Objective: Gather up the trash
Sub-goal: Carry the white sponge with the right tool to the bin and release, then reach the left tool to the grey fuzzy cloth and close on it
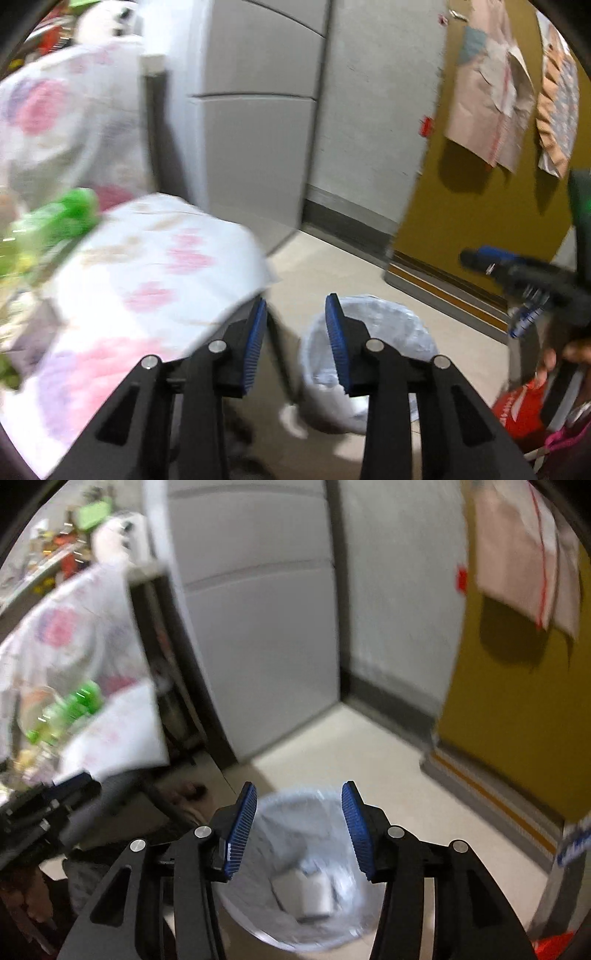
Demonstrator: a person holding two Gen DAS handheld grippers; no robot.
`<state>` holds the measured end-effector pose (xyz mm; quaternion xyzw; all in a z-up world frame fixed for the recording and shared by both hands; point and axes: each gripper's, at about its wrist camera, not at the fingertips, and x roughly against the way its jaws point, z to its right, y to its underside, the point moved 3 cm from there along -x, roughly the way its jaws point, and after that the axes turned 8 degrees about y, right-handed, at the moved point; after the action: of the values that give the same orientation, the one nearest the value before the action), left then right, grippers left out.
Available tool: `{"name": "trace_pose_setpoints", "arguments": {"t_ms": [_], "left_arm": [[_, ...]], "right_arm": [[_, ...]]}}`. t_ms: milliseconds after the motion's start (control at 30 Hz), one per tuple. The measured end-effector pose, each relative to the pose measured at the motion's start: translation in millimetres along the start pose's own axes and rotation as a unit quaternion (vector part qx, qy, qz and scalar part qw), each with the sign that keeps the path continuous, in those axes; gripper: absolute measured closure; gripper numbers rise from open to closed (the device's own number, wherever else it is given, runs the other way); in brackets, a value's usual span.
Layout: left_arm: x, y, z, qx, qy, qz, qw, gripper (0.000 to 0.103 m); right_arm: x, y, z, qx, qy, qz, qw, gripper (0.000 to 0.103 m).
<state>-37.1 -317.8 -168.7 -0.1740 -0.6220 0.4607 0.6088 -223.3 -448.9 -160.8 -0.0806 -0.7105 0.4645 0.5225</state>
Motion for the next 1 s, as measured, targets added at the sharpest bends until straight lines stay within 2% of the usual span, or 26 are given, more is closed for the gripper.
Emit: {"name": "trace_pose_setpoints", "arguments": {"t_ms": [133, 233, 333, 433, 500, 567, 633, 700, 767, 867, 1000], "left_arm": [[49.3, 5.0, -33.0, 0.023, -0.067, 0.009, 0.9975, 0.065], [85.7, 14.1, -60.8, 0.061, -0.11, 0.015, 0.9919, 0.059], [121.4, 26.2, -90.5, 0.101, -0.161, 0.024, 0.9814, 0.049], [156.7, 43.7, -122.7, 0.142, -0.213, 0.028, 0.9662, 0.041], [180.3, 54.7, -146.3, 0.169, -0.247, 0.031, 0.9537, 0.03], [198.5, 62.8, -166.0, 0.19, -0.269, 0.035, 0.9436, 0.026], [213.1, 67.1, -182.2, 0.207, -0.279, 0.04, 0.9367, 0.021], [223.5, 68.1, -199.4, 0.222, -0.282, 0.049, 0.9322, 0.012], [228.6, 63.8, -213.9, 0.233, -0.28, 0.056, 0.9296, 0.01], [227.3, 52.6, -227.9, 0.243, -0.267, 0.062, 0.9305, 0.009], [210.7, 30.6, -244.0, 0.227, -0.268, 0.06, 0.9345, 0.009]], "right_arm": [[26.2, -25.2, -49.2, 0.021, -0.06, 0.023, 0.998, 0.053], [40.5, -31.4, -95.6, 0.058, -0.105, 0.032, 0.992, 0.053], [50.0, -32.4, -136.9, 0.095, -0.142, 0.033, 0.985, 0.051], [55.8, -30.4, -179.9, 0.132, -0.18, 0.035, 0.974, 0.04], [58.5, -29.8, -209.0, 0.154, -0.2, 0.039, 0.967, 0.036], [61.2, -30.9, -230.4, 0.167, -0.213, 0.042, 0.962, 0.031], [60.5, -32.8, -250.4, 0.18, -0.227, 0.041, 0.956, 0.025], [59.0, -33.6, -267.9, 0.192, -0.235, 0.041, 0.952, 0.024], [57.1, -36.3, -285.5, 0.204, -0.242, 0.042, 0.948, 0.024], [52.0, -44.3, -308.2, 0.212, -0.245, 0.047, 0.945, 0.024], [38.0, -54.9, -328.7, 0.21, -0.251, 0.046, 0.944, 0.024]]}}
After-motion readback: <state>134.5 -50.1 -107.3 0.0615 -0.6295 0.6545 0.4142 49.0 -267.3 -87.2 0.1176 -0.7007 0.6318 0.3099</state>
